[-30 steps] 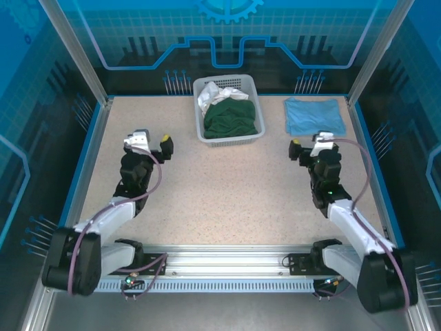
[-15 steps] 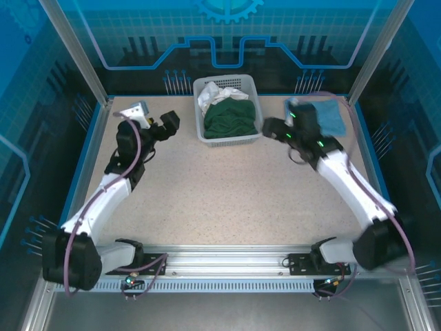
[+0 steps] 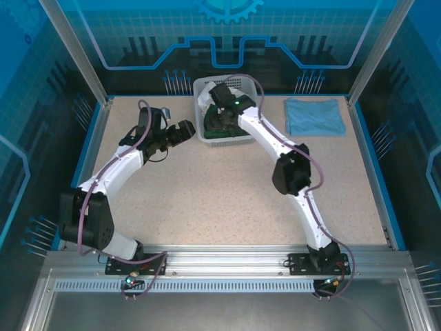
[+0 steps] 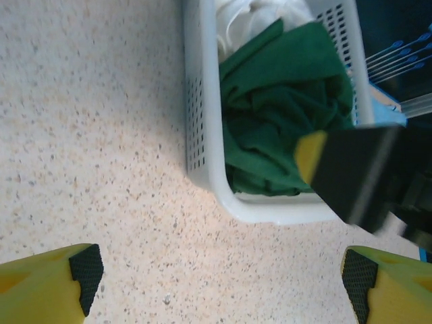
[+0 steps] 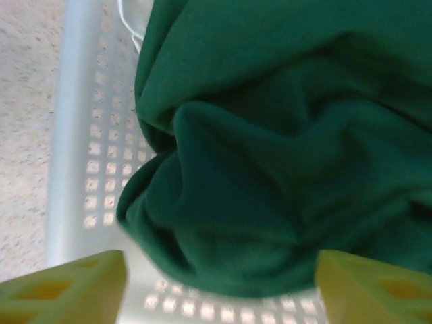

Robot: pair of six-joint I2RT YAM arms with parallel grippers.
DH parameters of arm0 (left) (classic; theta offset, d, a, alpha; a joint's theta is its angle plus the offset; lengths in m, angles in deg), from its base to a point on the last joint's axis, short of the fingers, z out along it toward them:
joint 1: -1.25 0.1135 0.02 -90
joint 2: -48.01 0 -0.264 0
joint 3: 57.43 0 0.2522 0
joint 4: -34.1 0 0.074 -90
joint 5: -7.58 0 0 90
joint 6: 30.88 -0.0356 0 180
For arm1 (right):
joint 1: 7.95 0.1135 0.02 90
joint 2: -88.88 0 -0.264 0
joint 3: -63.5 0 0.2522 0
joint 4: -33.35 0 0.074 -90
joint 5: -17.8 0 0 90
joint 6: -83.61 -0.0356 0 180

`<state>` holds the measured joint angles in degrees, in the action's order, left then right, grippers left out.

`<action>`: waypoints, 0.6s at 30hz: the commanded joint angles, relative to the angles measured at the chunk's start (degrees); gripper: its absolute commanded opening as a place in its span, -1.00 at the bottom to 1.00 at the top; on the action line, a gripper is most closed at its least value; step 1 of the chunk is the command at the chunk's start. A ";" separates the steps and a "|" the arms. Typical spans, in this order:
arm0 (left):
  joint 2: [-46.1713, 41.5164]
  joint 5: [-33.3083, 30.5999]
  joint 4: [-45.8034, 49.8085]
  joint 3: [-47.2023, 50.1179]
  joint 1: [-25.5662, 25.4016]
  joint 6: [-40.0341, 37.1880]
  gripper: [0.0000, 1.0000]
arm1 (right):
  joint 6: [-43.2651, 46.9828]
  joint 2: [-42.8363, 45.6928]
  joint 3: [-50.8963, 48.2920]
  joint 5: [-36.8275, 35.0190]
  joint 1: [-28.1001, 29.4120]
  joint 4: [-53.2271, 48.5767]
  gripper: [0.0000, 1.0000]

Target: Fold and stack the t-shirts

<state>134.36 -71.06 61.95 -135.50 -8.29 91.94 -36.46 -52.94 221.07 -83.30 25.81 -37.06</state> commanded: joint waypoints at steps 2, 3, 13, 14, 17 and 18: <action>2.01 4.38 3.76 -2.49 -0.30 3.10 0.83 | -1.08 -3.88 10.27 4.46 -0.42 -9.30 -0.32; 2.29 4.37 3.80 -2.46 -0.26 3.38 0.83 | -1.39 -2.99 9.16 5.53 -0.72 -8.29 -0.48; 7.21 5.85 3.06 -4.83 -0.77 7.86 0.83 | 2.28 27.09 -14.37 3.61 -0.80 3.38 -1.00; 8.48 5.81 3.47 -5.93 -1.20 8.33 0.82 | 2.22 31.56 -20.02 3.12 -0.78 5.75 -1.00; 12.52 5.75 4.72 -10.03 -2.66 9.43 0.77 | 1.61 45.74 -35.84 2.61 -0.80 12.28 -1.00; 14.23 5.33 5.32 -12.01 -3.41 9.71 0.76 | 1.17 50.29 -40.44 1.97 -0.97 13.55 -1.00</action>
<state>145.70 -67.02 64.90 -142.93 -9.69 99.57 -35.54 -12.33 189.46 -80.21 24.96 -30.22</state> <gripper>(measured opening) 0.885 0.045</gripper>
